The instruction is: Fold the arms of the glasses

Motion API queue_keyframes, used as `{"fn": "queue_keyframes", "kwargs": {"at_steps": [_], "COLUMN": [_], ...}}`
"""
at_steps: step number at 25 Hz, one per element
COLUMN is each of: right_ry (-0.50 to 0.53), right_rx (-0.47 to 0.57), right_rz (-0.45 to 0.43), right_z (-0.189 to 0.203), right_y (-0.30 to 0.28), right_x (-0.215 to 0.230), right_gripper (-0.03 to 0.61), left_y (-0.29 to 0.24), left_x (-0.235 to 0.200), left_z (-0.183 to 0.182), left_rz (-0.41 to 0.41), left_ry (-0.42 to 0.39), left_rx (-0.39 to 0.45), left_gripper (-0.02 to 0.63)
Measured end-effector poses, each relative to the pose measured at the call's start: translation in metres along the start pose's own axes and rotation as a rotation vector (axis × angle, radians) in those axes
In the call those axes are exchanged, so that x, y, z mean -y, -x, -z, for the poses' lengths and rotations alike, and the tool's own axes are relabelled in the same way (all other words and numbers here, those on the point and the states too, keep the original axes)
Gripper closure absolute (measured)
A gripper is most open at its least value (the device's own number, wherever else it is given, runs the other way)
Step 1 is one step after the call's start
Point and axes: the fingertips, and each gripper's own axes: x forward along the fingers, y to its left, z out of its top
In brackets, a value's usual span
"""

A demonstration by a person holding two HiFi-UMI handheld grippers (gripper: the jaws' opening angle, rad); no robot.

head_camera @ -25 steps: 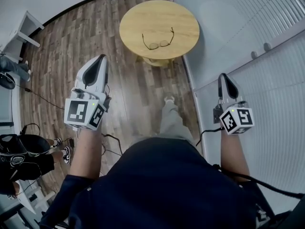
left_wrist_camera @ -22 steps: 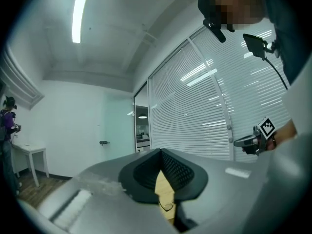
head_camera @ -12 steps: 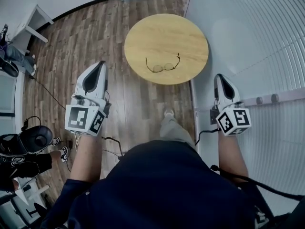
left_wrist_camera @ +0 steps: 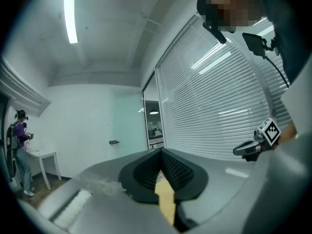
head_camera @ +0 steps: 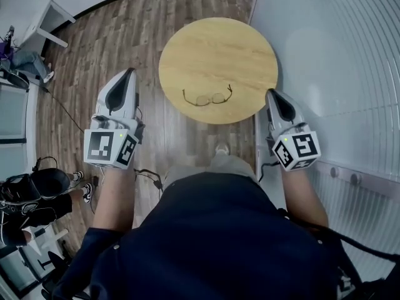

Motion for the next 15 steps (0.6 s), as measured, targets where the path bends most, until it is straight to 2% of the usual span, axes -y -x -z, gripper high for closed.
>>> {"fn": "queue_keyframes", "kwargs": {"at_steps": [8,15], "right_ry": [0.001,-0.003], "right_rx": [-0.029,-0.081], "right_rz": [-0.045,-0.017], "right_z": [0.002,0.028], "right_y": [-0.046,-0.097], "right_x": [0.017,0.023], "right_gripper": [0.569,0.569], "left_y": [-0.049,-0.098], "left_x": [-0.002,-0.027], "left_z": [0.016,0.043], "left_rz": [0.012,0.097], "left_ry": [0.005,0.011], "left_rx": [-0.05,-0.081], "left_gripper": [0.611,0.611]}}
